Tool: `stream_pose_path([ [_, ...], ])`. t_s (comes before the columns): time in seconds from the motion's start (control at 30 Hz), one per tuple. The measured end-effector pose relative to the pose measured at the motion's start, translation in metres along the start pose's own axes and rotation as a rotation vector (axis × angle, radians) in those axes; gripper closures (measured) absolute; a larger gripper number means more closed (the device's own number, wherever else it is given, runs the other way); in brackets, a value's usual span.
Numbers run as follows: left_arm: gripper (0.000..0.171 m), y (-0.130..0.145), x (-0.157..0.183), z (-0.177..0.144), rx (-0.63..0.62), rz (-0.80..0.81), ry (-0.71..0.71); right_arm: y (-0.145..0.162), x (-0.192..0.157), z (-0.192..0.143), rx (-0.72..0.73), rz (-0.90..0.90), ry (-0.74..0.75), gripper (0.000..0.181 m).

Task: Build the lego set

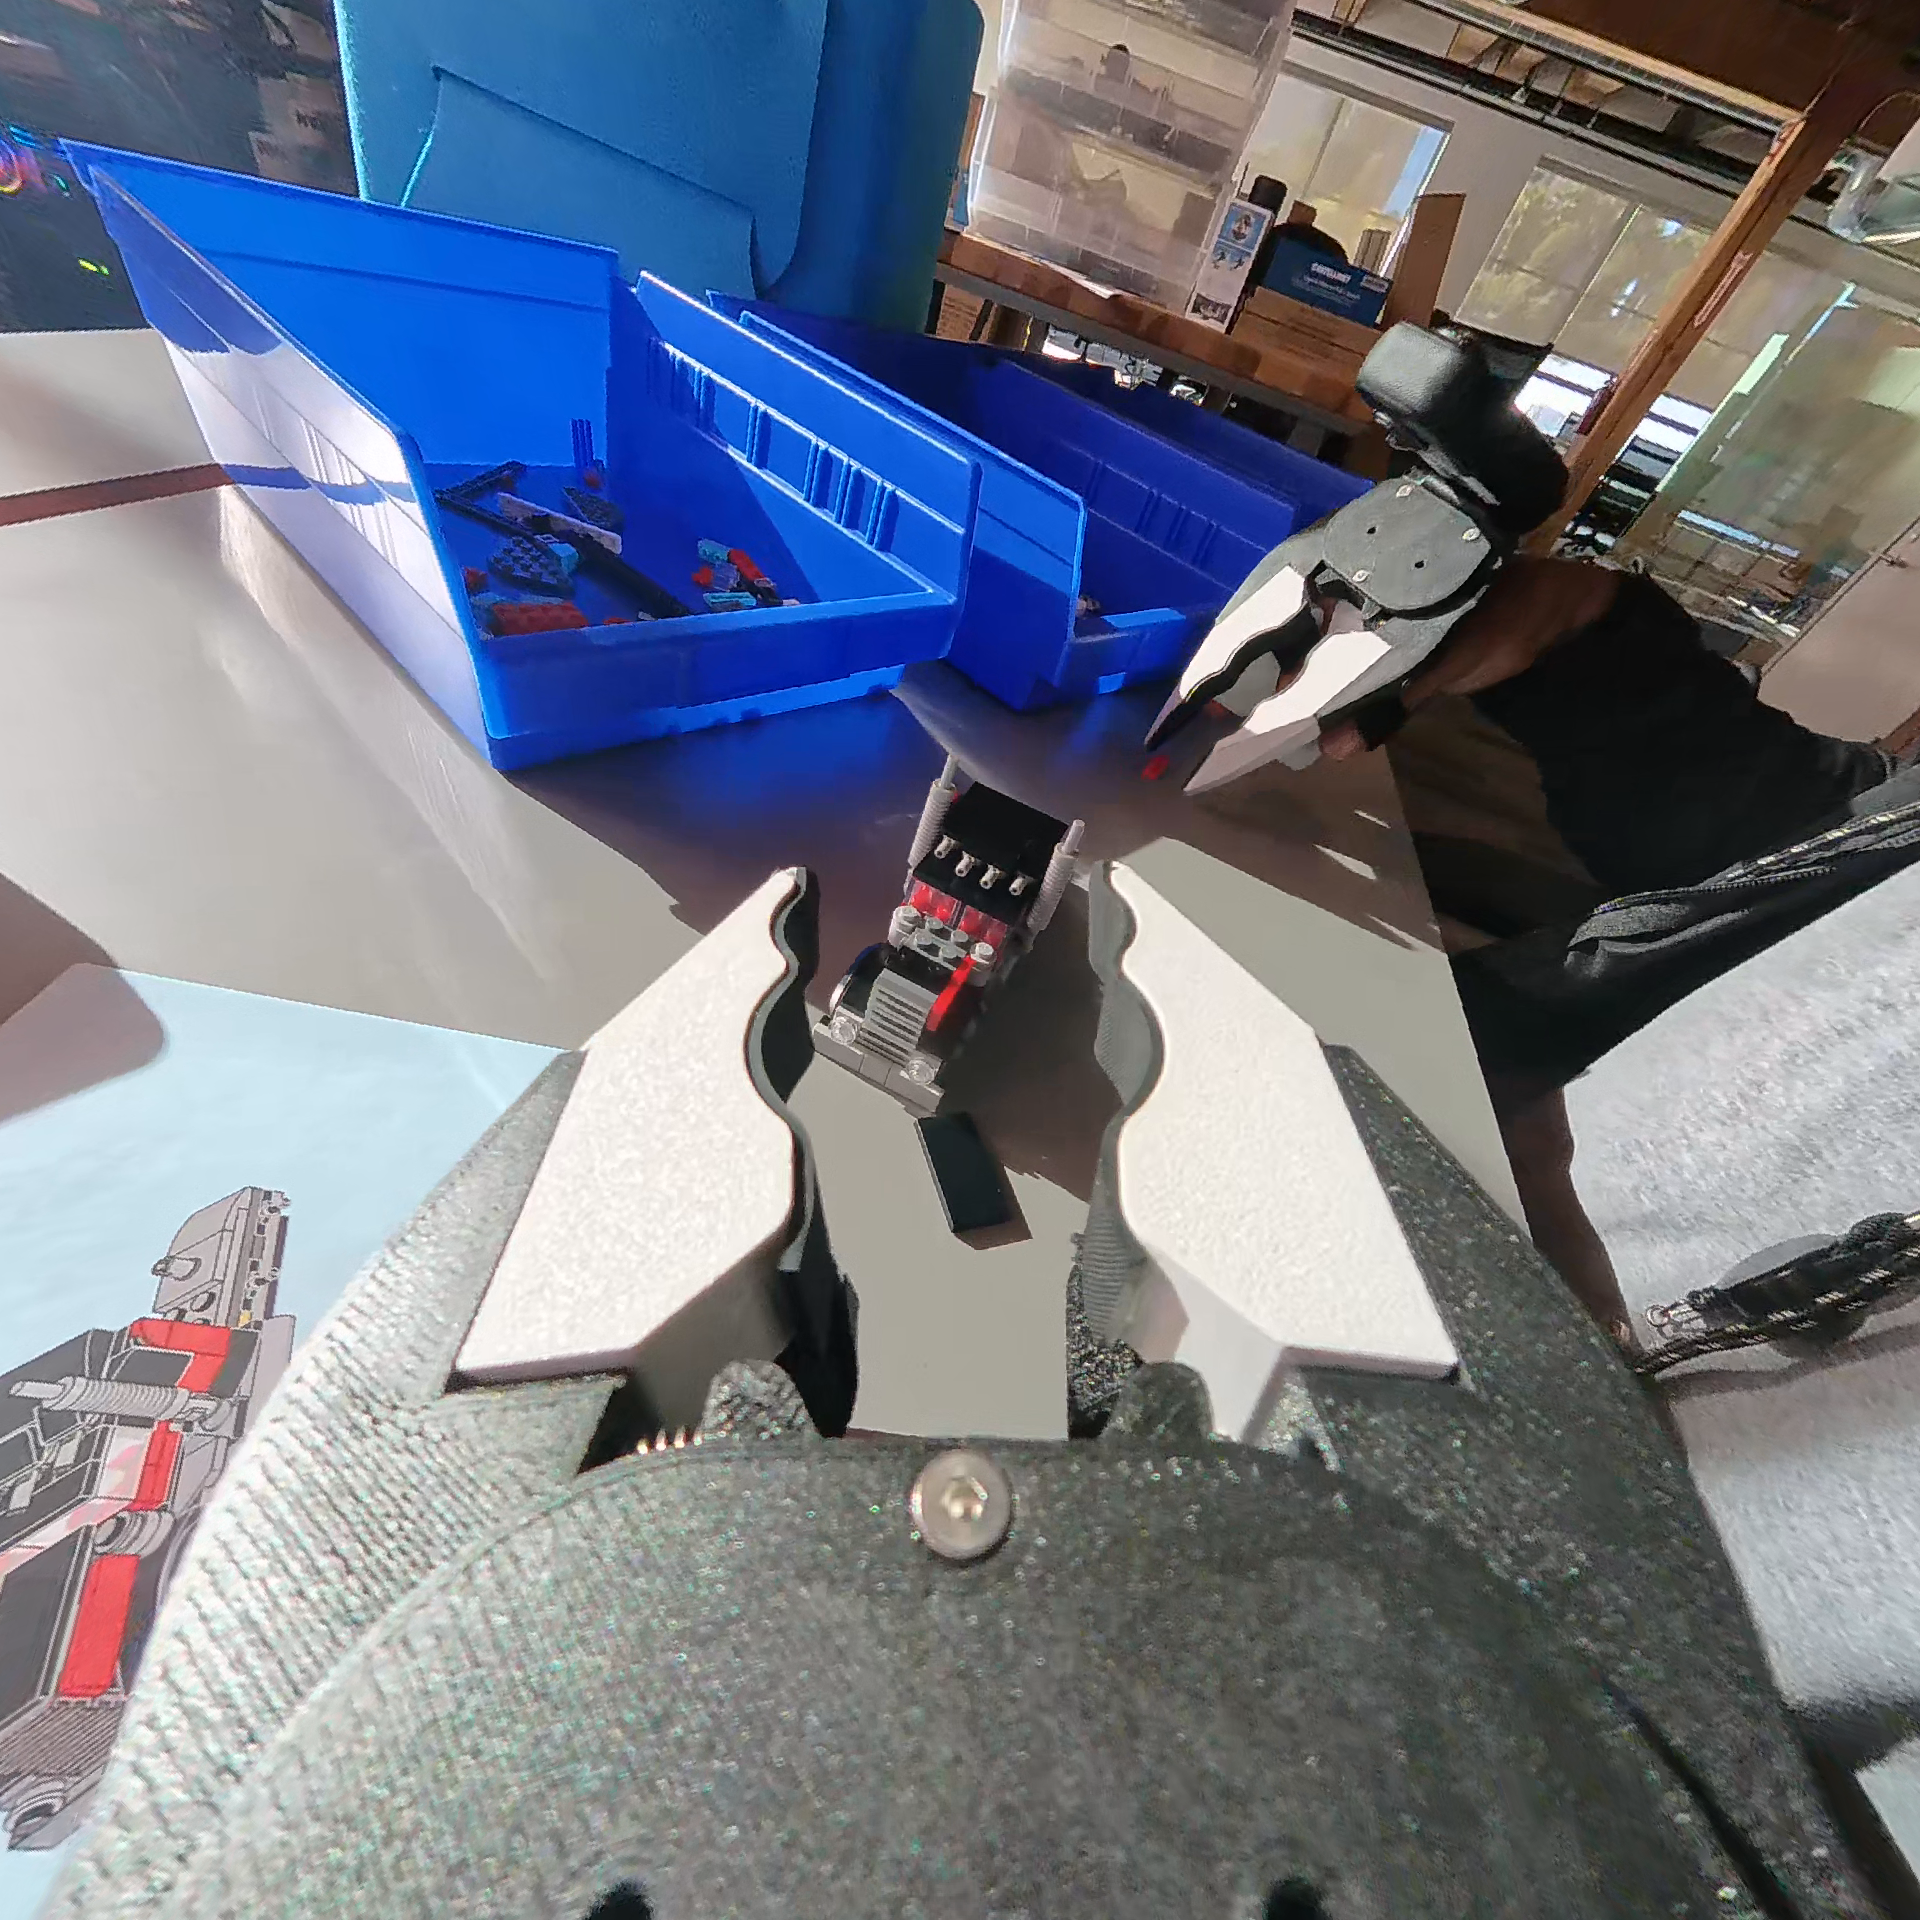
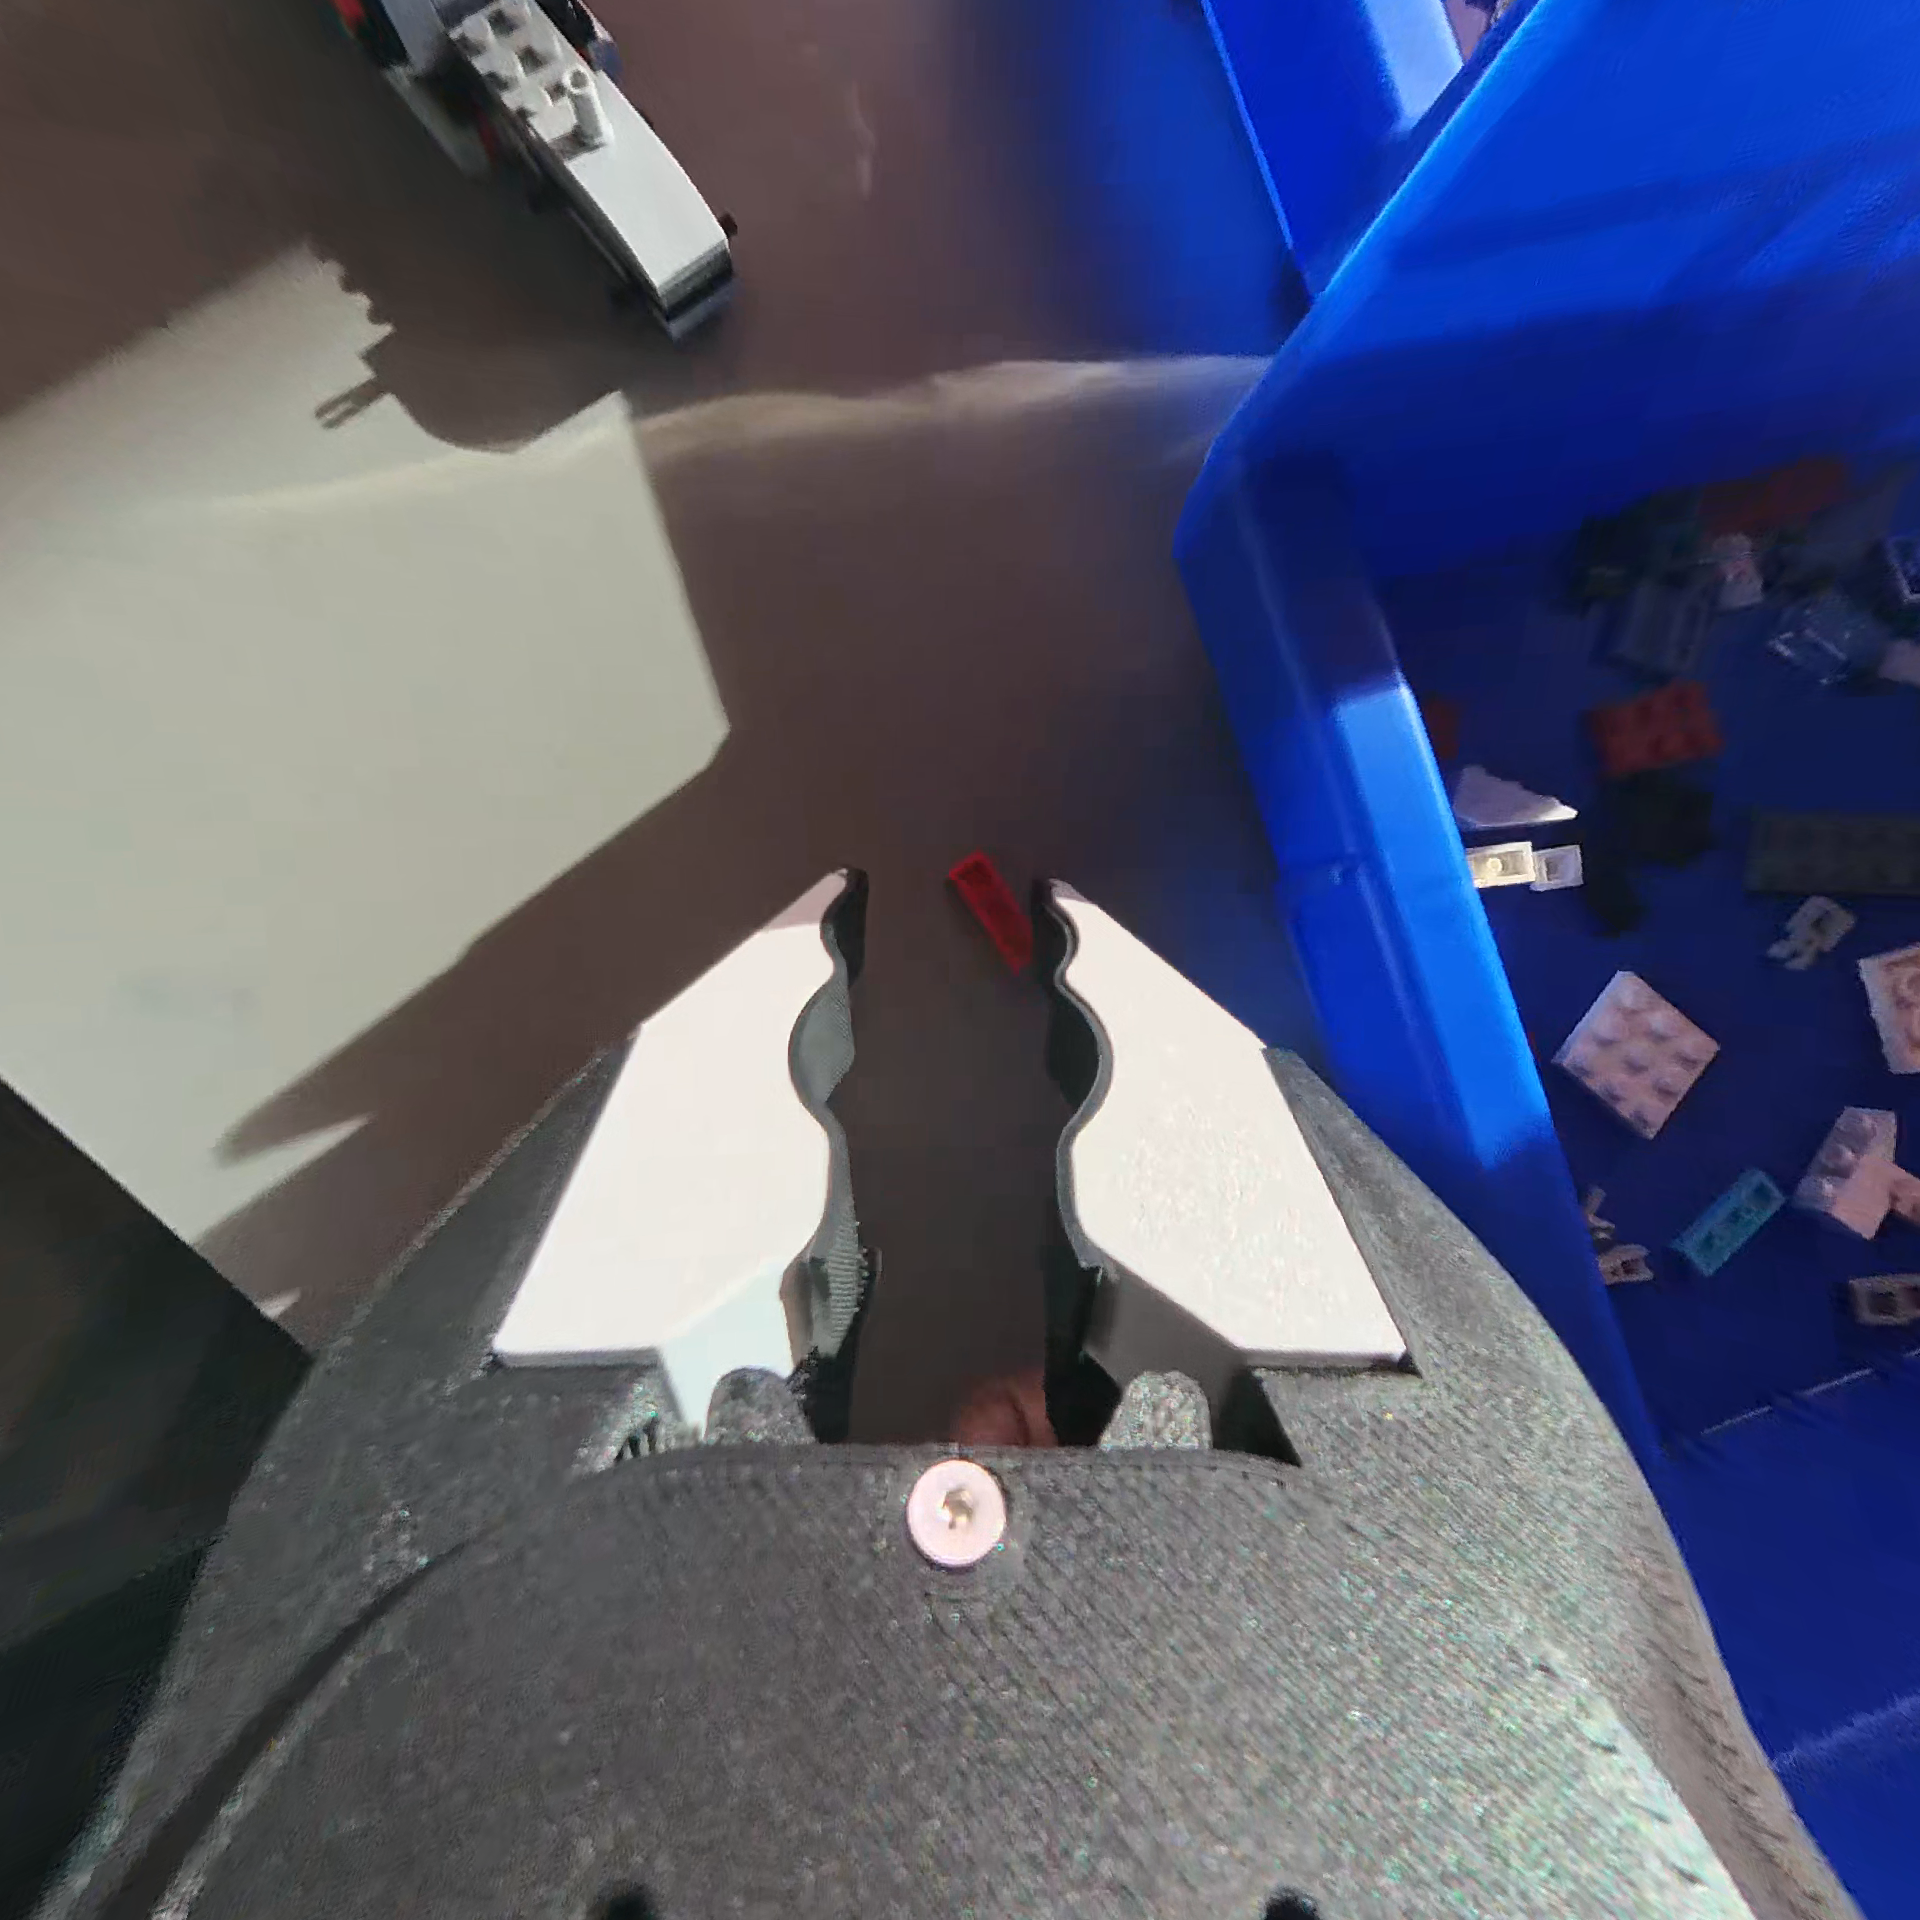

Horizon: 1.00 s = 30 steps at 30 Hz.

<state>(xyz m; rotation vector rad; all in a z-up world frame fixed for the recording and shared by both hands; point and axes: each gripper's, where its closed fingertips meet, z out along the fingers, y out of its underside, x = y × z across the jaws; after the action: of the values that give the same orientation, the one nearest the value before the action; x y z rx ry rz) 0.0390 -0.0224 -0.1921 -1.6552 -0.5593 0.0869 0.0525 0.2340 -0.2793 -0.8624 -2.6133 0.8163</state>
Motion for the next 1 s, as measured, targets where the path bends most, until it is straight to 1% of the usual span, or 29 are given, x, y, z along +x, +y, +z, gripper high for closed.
stream_pose_path([
  [0.07, 0.118, 0.001, 0.001, 0.0, 0.001, -0.003, -0.002, 0.003, 0.001, 0.003, -0.013, -0.007, -0.008, 0.154],
  [0.13, 0.118, 0.002, 0.001, 0.0, 0.001, -0.011, 0.002, -0.001, 0.002, 0.005, 0.006, -0.002, -0.02, 0.169],
  [0.23, 0.119, 0.001, 0.005, 0.001, 0.011, -0.032, 0.023, -0.012, -0.005, 0.01, 0.049, -0.035, -0.043, 0.171],
  [0.3, 0.12, 0.0, 0.009, 0.002, 0.02, -0.059, 0.051, -0.03, -0.011, 0.012, 0.121, -0.095, -0.045, 0.171],
  [0.4, 0.123, -0.005, 0.018, 0.003, 0.054, -0.149, 0.125, -0.076, -0.028, 0.005, 0.305, -0.246, -0.038, 0.172],
  [0.53, 0.128, -0.011, 0.028, 0.009, 0.085, -0.327, 0.228, -0.139, -0.069, -0.006, 0.546, -0.504, -0.039, 0.172],
  [0.63, 0.134, -0.018, 0.036, 0.014, 0.109, -0.426, 0.288, -0.173, -0.099, -0.003, 0.651, -0.695, -0.003, 0.172],
  [0.77, 0.138, -0.016, 0.037, 0.015, 0.081, -0.47, 0.291, -0.201, -0.125, 0.012, 0.701, -0.841, 0.014, 0.172],
  [0.9, 0.141, -0.012, 0.033, 0.013, 0.06, -0.51, 0.287, -0.214, -0.143, 0.023, 0.736, -0.934, 0.013, 0.171],
  [1.0, 0.142, -0.004, 0.032, 0.015, 0.022, -0.528, 0.286, -0.222, -0.151, 0.025, 0.764, -0.992, 0.033, 0.171],
])
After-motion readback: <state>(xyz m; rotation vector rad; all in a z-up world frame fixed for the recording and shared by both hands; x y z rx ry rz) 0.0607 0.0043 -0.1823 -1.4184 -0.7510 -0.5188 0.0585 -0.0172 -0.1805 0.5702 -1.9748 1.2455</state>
